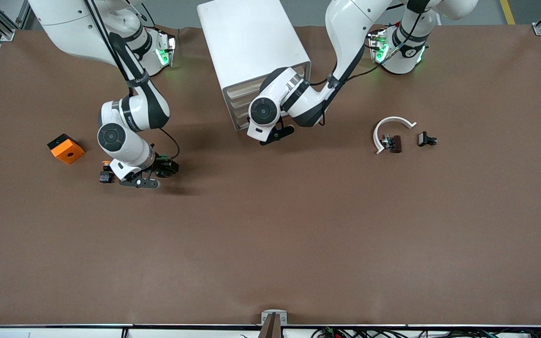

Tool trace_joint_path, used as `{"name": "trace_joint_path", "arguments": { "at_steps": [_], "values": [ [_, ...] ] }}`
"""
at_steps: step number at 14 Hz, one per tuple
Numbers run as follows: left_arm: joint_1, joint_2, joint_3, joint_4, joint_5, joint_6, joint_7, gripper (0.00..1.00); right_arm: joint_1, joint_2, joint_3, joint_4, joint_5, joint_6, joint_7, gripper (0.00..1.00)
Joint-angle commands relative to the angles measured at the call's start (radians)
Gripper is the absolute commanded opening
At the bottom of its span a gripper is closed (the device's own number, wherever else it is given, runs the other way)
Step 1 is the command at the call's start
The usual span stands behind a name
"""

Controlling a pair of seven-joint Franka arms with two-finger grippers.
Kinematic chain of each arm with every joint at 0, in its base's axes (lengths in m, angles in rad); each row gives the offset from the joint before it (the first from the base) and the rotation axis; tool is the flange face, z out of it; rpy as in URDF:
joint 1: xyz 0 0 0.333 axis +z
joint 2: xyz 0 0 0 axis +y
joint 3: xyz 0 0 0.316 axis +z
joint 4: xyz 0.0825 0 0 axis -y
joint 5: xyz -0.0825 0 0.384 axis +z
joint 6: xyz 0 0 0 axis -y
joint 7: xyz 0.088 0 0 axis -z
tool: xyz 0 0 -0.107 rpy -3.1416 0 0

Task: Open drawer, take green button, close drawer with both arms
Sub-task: 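Push the drawer closed with the left gripper while the right gripper lowers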

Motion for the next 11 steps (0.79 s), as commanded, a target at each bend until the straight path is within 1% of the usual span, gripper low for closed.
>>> {"name": "trace_joint_path", "arguments": {
  "at_steps": [1, 2, 5, 7, 8, 11],
  "values": [
    [0.004, -0.013, 0.072, 0.088, 0.035, -0.072, -0.049, 1.00, 0.003, -0.018, 0.004, 0.005, 0.004, -0.022, 0.017, 0.35],
    [0.004, -0.016, 0.097, 0.116, 0.063, -0.082, -0.054, 1.00, 0.003, -0.016, 0.006, 0.016, 0.004, -0.034, 0.038, 0.00],
    [0.006, -0.021, 0.163, 0.165, 0.191, -0.083, -0.052, 1.00, 0.031, -0.016, 0.008, 0.057, 0.004, -0.114, 0.095, 0.00],
    [0.011, -0.032, 0.223, 0.194, 0.261, -0.083, -0.038, 1.00, 0.051, -0.018, 0.008, 0.062, 0.004, -0.116, 0.135, 0.00],
    [0.029, -0.041, 0.247, 0.198, 0.265, -0.083, -0.031, 1.00, 0.059, -0.018, 0.008, 0.064, 0.004, -0.116, 0.136, 0.00],
    [0.113, -0.093, 0.254, 0.205, 0.267, -0.085, 0.093, 1.00, 0.062, -0.018, 0.008, 0.062, 0.004, -0.114, 0.136, 0.00]
  ]
}}
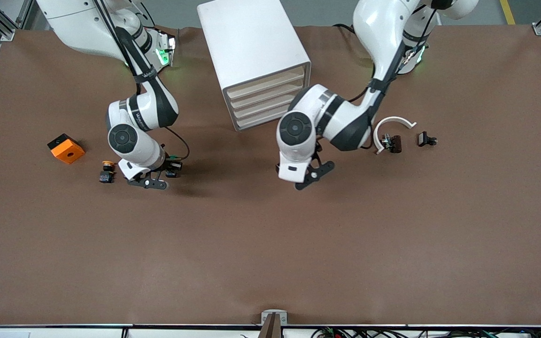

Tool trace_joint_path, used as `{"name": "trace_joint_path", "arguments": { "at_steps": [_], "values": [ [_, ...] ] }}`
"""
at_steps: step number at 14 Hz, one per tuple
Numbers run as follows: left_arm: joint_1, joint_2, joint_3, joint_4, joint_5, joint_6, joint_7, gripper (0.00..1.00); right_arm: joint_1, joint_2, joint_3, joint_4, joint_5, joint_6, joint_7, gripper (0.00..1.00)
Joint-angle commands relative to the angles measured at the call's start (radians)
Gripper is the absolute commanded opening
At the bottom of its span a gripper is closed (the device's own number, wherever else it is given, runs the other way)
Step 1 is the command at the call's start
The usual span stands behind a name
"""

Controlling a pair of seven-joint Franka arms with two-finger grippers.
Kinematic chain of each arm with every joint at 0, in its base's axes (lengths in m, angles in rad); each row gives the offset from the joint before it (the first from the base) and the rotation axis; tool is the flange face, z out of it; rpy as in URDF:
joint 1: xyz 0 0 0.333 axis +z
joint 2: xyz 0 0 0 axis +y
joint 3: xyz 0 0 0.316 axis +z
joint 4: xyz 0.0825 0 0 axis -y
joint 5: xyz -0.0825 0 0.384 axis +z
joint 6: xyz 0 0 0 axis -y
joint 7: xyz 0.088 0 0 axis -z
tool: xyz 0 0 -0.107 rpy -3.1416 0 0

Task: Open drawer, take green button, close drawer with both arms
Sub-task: 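Set the green button beside the red button while the left gripper withdraws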

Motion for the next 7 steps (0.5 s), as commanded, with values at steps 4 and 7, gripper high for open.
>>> {"name": "trace_joint_path", "arguments": {
  "at_steps": [4, 7],
  "values": [
    [0.130, -0.106, 0.004, -0.004, 0.018, -0.049, 0.212, 1.00, 0.001, -0.015, 0.001, -0.005, 0.004, -0.011, 0.014, 0.00],
    [0.185, -0.155, 0.001, -0.005, 0.021, -0.049, 0.288, 1.00, 0.001, -0.015, -0.001, -0.005, 0.004, -0.009, 0.036, 0.99]
  ]
}}
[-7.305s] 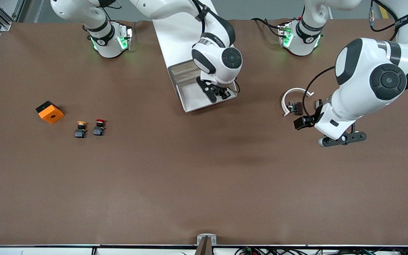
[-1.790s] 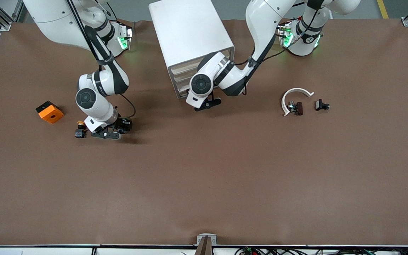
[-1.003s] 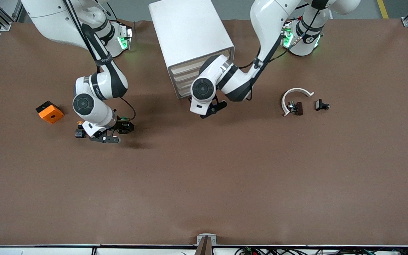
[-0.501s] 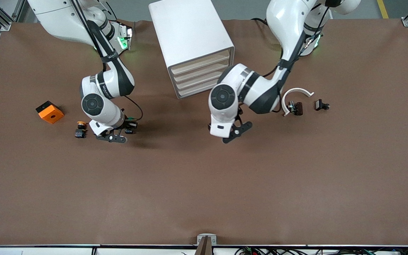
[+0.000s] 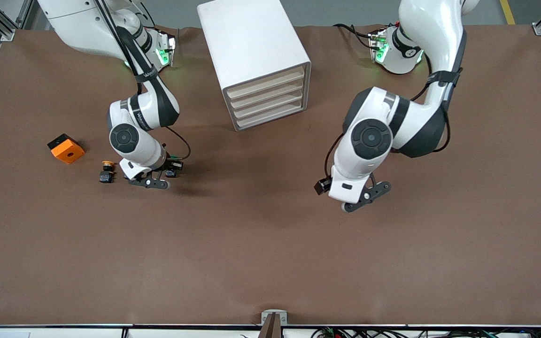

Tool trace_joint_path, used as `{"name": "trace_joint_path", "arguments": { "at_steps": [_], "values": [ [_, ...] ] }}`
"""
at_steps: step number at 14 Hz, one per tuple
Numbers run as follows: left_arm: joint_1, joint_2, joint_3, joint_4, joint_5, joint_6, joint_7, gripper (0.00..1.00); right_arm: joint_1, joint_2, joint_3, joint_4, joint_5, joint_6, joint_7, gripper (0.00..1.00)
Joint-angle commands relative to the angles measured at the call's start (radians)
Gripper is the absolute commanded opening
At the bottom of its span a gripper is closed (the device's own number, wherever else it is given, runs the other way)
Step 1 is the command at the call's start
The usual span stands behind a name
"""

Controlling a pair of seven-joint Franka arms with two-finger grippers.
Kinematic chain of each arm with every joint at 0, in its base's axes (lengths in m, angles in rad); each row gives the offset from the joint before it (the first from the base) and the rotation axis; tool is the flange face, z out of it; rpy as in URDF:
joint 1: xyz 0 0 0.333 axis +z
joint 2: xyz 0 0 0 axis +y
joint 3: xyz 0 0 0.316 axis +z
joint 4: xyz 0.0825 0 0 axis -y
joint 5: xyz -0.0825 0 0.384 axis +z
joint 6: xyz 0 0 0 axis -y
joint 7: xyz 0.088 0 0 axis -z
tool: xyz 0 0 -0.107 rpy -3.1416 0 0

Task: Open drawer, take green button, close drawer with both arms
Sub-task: 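Set the green button beside the red button while the left gripper withdraws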

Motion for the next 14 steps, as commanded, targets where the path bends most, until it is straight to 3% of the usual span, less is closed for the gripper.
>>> {"name": "trace_joint_path", "arguments": {
  "at_steps": [1, 11, 14],
  "values": [
    [0.041, -0.053, -0.003, -0.013, 0.020, -0.014, 0.088, 1.00, 0.000, -0.015, 0.001, -0.005, 0.004, -0.007, 0.044, 1.00],
    [0.136, -0.131, -0.005, -0.015, 0.055, -0.034, 0.288, 1.00, 0.013, -0.048, 0.000, 0.035, 0.002, -0.037, 0.060, 1.00],
    [0.184, -0.165, 0.000, -0.013, 0.056, -0.072, 0.389, 1.00, -0.004, -0.061, -0.007, 0.205, -0.010, -0.292, 0.041, 1.00]
  ]
}}
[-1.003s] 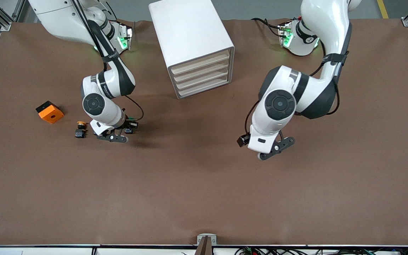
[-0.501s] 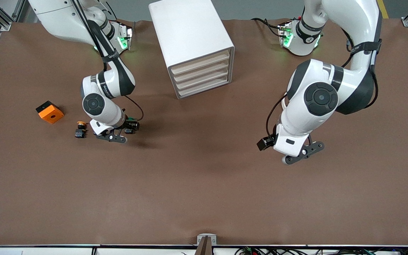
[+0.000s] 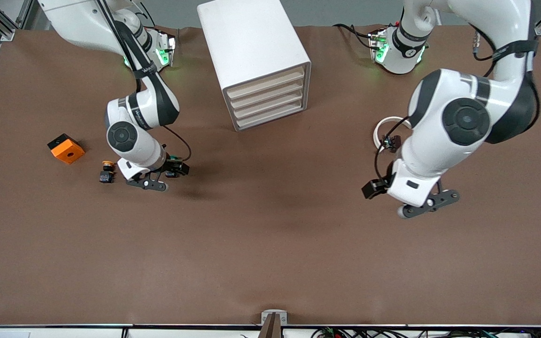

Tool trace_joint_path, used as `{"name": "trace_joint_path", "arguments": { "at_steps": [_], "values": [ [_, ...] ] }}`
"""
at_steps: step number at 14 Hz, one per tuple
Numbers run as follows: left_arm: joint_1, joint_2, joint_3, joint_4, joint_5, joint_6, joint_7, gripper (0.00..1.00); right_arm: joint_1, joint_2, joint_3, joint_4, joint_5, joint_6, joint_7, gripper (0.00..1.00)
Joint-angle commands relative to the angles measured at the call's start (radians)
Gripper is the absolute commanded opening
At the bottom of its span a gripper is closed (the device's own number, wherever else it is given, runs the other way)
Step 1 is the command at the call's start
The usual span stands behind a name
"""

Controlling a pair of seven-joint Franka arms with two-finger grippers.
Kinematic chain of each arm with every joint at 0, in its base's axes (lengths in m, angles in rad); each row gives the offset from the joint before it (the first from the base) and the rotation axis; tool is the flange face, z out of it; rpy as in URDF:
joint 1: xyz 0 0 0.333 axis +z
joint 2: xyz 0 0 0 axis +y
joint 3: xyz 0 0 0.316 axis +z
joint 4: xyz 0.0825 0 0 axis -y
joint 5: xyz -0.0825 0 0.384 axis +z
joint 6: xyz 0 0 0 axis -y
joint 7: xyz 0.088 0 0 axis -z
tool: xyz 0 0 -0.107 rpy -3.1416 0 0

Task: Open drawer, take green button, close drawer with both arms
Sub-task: 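Set the green button beside the red button while the left gripper withdraws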

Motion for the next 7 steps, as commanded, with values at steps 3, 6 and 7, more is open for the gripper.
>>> {"name": "trace_joint_path", "arguments": {
  "at_steps": [3, 6, 7],
  "values": [
    [0.068, -0.084, -0.002, -0.012, 0.068, -0.086, 0.153, 1.00, -0.080, -0.023, 0.001, 0.298, -0.007, -0.411, -0.129, 1.00],
    [0.072, -0.121, -0.005, -0.012, 0.142, -0.134, 0.195, 1.00, -0.149, -0.023, 0.001, 0.463, -0.007, -0.629, -0.239, 1.00],
    [0.075, -0.141, -0.005, -0.017, 0.144, -0.140, 0.206, 1.00, -0.172, -0.026, 0.001, 0.511, -0.007, -0.692, -0.267, 1.00]
  ]
}}
